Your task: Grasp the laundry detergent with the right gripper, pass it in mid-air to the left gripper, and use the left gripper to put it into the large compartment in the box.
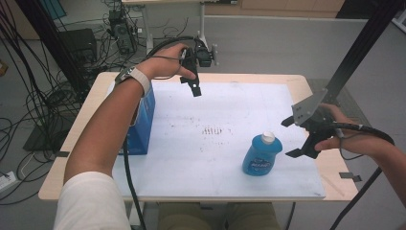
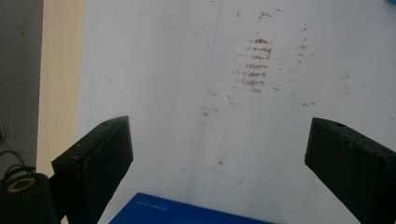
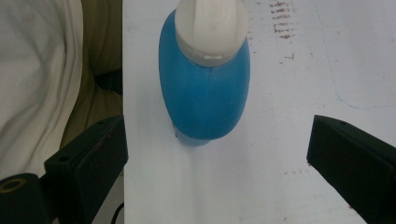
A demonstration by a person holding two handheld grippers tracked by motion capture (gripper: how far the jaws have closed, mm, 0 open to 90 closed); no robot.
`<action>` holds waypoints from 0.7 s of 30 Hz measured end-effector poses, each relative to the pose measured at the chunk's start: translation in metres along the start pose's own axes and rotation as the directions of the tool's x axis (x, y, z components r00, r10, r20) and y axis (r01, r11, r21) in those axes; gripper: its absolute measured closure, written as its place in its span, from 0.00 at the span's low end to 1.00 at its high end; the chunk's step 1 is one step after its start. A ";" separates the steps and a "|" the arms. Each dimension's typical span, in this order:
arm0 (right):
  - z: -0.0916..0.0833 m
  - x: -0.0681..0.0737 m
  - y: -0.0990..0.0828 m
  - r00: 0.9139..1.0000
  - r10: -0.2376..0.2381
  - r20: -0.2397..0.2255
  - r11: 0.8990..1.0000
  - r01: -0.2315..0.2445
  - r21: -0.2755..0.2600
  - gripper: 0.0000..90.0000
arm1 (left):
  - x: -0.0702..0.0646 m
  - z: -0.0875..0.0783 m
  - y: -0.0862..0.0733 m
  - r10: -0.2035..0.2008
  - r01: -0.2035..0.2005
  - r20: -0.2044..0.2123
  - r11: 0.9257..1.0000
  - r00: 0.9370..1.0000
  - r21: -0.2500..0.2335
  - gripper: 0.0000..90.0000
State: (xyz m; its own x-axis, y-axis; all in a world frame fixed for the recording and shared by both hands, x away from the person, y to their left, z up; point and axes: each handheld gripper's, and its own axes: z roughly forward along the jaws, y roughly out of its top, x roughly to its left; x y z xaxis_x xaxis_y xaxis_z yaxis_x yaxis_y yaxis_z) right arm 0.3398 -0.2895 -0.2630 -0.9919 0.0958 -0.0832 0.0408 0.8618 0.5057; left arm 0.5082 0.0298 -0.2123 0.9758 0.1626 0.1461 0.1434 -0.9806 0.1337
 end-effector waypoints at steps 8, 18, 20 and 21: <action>0.003 0.001 -0.008 1.000 -0.004 0.006 1.000 0.004 0.001 0.06 | -0.001 0.001 0.000 -0.001 0.001 0.001 1.000 1.000 0.002 0.09; 0.008 0.002 -0.014 1.000 -0.004 -0.002 1.000 0.004 0.004 0.06 | -0.001 0.002 0.002 0.001 -0.001 0.001 1.000 1.000 0.005 0.09; 0.011 0.001 -0.014 1.000 -0.004 -0.003 1.000 0.004 0.001 0.06 | -0.001 0.002 0.003 0.001 -0.001 0.001 1.000 1.000 0.006 0.09; 0.011 0.001 -0.014 1.000 -0.004 -0.003 1.000 0.004 0.001 0.06 | -0.001 0.002 0.003 0.002 -0.002 0.001 1.000 1.000 0.006 0.09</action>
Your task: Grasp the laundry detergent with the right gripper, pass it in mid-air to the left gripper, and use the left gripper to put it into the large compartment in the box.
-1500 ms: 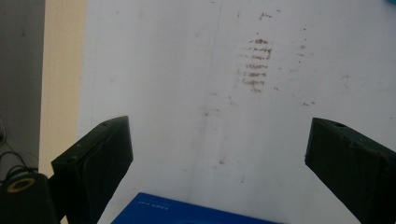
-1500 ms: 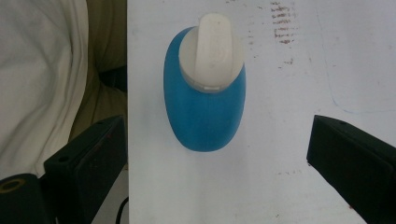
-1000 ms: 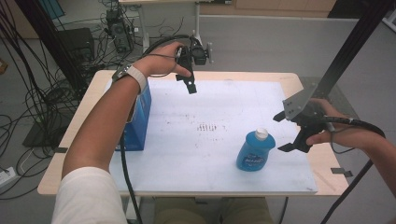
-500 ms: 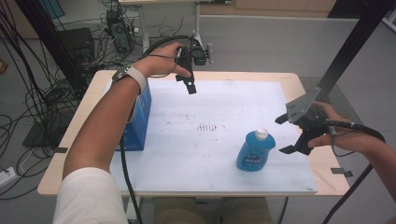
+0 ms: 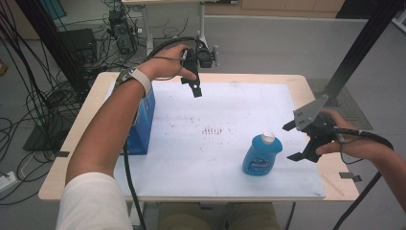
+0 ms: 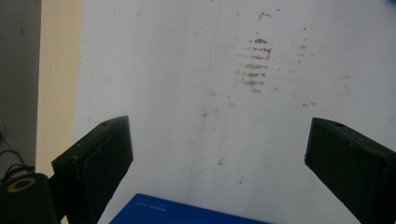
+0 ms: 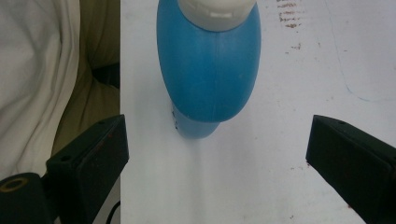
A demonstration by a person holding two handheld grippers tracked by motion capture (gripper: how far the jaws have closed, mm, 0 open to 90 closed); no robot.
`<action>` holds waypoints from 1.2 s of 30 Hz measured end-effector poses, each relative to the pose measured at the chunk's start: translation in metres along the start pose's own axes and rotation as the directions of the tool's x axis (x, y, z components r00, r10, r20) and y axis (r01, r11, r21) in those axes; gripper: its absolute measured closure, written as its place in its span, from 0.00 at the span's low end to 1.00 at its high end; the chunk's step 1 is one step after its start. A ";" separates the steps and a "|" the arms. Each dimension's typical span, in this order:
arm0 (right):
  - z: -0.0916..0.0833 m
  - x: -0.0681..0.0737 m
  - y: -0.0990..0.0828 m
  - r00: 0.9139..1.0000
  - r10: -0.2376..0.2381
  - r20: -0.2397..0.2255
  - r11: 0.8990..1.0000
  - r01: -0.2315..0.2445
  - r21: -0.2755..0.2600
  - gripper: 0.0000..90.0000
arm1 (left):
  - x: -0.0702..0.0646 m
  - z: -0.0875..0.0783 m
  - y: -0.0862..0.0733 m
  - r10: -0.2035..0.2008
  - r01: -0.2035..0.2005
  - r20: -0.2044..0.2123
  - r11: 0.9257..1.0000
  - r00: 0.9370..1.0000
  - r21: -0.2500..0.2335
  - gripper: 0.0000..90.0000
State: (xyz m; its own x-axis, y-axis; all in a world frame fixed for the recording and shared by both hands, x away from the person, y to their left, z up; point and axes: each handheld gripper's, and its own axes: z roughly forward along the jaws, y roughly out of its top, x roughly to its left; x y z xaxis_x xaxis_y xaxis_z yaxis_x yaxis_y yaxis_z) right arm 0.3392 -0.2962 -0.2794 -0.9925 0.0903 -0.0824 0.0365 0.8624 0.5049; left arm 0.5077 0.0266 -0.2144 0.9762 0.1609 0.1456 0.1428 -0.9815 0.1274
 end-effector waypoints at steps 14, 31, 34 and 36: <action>0.006 0.000 -0.003 1.000 0.004 -0.003 1.000 -0.004 -0.024 0.06 | 0.000 -0.001 -0.001 -0.003 0.003 -0.004 1.000 1.000 -0.002 0.09; 0.013 -0.001 -0.006 1.000 0.013 -0.009 0.999 -0.013 -0.053 0.06 | 0.000 0.002 -0.005 -0.012 0.012 0.001 1.000 1.000 -0.006 0.09; 0.013 -0.001 -0.007 1.000 0.014 -0.010 0.998 -0.014 -0.056 0.06 | 0.000 0.003 -0.005 -0.009 0.009 0.000 1.000 1.000 -0.006 0.09; 0.013 -0.001 -0.008 1.000 0.013 -0.010 0.998 -0.014 -0.058 0.06 | 0.000 0.003 -0.005 -0.010 0.010 -0.002 1.000 1.000 -0.007 0.09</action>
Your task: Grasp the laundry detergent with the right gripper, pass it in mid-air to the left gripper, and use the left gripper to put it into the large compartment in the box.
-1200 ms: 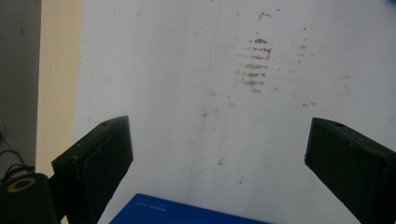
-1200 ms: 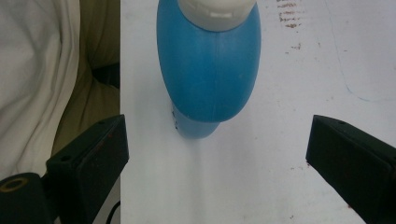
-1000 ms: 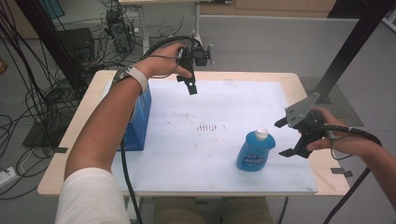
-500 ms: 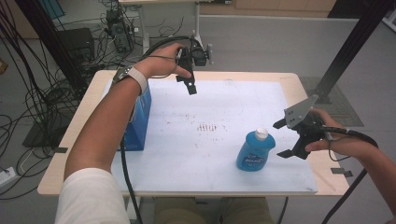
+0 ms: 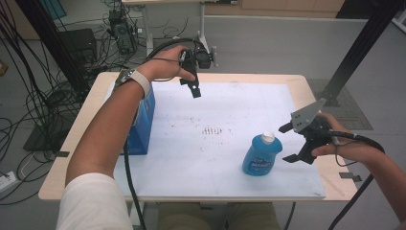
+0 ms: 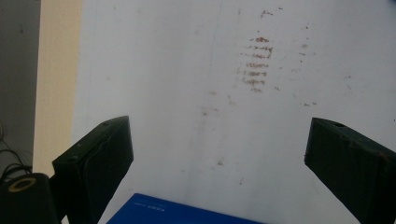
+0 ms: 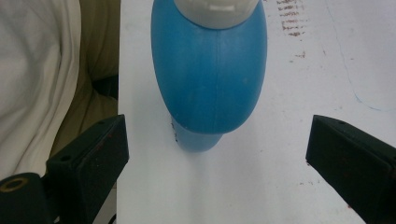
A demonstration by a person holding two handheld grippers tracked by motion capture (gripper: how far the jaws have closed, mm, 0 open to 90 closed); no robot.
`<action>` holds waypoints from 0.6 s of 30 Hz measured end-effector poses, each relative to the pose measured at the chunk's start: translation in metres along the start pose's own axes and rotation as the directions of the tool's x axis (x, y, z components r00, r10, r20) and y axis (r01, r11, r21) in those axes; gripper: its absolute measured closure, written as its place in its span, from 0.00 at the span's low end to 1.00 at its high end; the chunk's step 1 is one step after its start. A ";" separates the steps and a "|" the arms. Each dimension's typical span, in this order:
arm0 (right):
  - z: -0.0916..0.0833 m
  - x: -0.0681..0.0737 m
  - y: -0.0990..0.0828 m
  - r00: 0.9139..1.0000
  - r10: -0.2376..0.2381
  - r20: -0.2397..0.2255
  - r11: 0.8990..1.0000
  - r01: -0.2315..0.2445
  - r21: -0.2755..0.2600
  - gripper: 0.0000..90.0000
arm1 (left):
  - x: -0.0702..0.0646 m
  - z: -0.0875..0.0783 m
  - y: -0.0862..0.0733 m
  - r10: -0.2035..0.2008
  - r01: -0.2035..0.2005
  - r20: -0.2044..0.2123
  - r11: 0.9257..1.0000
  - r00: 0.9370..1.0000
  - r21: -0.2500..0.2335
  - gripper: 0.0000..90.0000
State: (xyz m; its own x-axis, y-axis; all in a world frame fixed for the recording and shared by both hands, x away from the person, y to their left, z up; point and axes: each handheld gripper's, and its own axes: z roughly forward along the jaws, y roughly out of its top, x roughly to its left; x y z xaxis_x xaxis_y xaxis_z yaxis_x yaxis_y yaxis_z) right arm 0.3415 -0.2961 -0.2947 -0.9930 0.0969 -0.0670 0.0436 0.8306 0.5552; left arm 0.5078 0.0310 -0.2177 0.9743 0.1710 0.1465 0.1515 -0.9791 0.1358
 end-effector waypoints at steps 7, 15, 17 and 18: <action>0.000 0.000 -0.004 1.000 0.003 -0.004 1.000 -0.003 -0.017 0.07 | 0.000 0.000 0.001 0.001 -0.001 -0.001 1.000 1.000 0.003 0.09; 0.001 0.001 -0.012 1.000 0.008 -0.002 0.998 -0.008 -0.068 0.06 | -0.001 0.000 0.002 -0.001 0.001 -0.002 1.000 1.000 0.002 0.09; 0.001 0.001 -0.013 1.000 0.008 -0.005 0.997 -0.009 -0.080 0.06 | -0.001 0.000 0.002 -0.001 0.001 -0.002 1.000 1.000 0.004 0.09; 0.000 0.001 -0.015 1.000 0.009 -0.004 0.996 -0.009 -0.088 0.06 | -0.001 0.000 0.002 -0.001 0.001 -0.002 1.000 1.000 0.005 0.09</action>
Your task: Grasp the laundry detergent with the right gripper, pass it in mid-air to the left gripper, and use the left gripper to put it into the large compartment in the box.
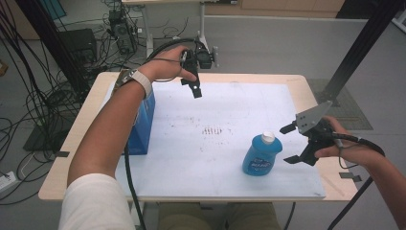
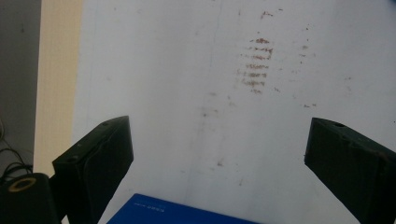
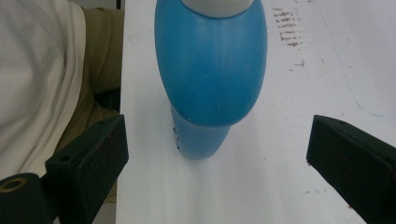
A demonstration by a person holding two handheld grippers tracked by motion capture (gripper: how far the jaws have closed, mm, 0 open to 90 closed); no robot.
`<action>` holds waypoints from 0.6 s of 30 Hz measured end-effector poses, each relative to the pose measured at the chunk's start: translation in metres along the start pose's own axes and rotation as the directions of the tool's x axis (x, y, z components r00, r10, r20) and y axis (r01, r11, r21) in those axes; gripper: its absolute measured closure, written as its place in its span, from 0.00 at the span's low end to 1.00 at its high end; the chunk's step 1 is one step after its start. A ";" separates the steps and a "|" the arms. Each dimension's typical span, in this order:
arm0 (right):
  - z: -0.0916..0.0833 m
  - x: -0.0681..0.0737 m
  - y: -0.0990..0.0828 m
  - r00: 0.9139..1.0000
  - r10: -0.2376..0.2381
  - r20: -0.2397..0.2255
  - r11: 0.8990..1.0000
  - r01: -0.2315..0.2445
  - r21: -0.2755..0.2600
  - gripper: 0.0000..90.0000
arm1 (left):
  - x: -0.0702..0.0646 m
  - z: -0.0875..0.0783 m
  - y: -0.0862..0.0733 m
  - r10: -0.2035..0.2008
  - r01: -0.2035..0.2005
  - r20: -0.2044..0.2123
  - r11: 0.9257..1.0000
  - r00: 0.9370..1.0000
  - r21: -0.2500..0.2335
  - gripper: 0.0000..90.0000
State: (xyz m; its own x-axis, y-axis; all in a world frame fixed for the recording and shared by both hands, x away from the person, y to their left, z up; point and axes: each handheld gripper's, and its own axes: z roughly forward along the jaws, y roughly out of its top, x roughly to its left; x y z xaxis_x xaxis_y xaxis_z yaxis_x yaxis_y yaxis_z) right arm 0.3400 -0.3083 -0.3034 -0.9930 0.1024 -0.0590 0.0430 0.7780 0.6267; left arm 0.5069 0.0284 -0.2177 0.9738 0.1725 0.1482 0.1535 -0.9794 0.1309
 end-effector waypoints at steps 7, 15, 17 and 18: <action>-0.002 0.000 -0.005 1.000 0.015 0.006 0.999 -0.015 -0.053 0.05 | -0.001 0.000 -0.001 -0.003 0.003 0.000 1.000 1.000 -0.001 0.09; -0.001 0.000 -0.012 1.000 0.023 0.001 0.995 -0.023 -0.100 0.05 | -0.001 -0.001 -0.002 -0.009 0.009 -0.003 1.000 1.000 0.003 0.09; -0.001 0.000 -0.014 1.000 0.029 0.000 0.993 -0.028 -0.117 0.05 | -0.001 -0.001 -0.003 -0.008 0.008 -0.003 1.000 1.000 0.002 0.09; -0.001 0.000 -0.015 1.000 0.027 0.000 0.992 -0.027 -0.123 0.05 | -0.001 -0.001 -0.003 -0.012 0.012 -0.004 1.000 1.000 -0.001 0.09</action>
State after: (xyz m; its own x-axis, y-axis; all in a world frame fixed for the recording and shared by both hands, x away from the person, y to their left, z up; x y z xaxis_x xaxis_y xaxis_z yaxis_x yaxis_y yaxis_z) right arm 0.3394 -0.3201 -0.3119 -0.9915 0.1232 -0.0420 0.0557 0.6932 0.7186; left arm 0.5048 0.0309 -0.2171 0.9713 0.1845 0.1504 0.1649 -0.9772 0.1337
